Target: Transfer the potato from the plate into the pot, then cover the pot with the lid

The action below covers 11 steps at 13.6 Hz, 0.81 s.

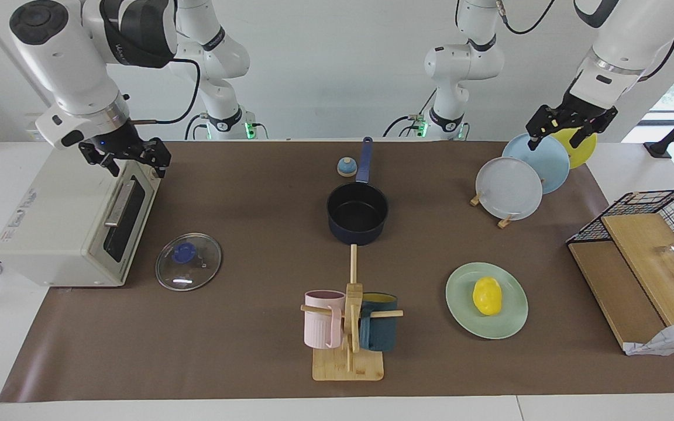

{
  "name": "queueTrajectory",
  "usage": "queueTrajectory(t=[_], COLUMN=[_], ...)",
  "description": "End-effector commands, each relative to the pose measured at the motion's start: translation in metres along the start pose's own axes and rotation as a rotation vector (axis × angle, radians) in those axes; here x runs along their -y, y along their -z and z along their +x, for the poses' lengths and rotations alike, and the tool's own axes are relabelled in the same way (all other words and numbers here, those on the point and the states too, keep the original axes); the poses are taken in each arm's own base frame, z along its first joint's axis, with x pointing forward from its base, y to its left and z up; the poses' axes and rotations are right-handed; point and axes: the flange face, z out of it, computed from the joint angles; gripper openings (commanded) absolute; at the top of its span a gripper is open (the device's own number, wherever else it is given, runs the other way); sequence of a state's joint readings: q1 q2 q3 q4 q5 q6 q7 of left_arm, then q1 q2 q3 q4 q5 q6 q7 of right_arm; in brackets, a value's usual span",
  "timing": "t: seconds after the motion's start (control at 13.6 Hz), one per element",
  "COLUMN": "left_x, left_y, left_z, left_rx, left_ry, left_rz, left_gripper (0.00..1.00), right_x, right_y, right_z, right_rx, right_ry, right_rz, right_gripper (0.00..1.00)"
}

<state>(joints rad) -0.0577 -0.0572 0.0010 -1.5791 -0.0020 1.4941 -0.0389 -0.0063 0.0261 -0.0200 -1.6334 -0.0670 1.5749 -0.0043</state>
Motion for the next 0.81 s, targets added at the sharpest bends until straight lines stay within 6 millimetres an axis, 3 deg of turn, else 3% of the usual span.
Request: queueTrajectory(t=[0.0, 0.52, 0.74], left_x=[0.0, -0.005, -0.011], left_y=[0.0, 0.0, -0.019], left_z=[-0.001, 0.006, 0.033], left_rx=[-0.007, -0.035, -0.005], left_ry=[-0.014, -0.013, -0.014], left_rz=[0.006, -0.025, -0.041], left_gripper=[1.0, 1.0, 1.0], right_x=[0.0, 0.001, 0.001], right_y=[0.003, 0.003, 0.003], right_z=[-0.001, -0.001, -0.001], right_rx=[-0.003, -0.003, -0.003], right_ry=[-0.014, -0.012, -0.012], right_rz=[0.017, 0.017, 0.017], right_gripper=[1.0, 1.0, 1.0])
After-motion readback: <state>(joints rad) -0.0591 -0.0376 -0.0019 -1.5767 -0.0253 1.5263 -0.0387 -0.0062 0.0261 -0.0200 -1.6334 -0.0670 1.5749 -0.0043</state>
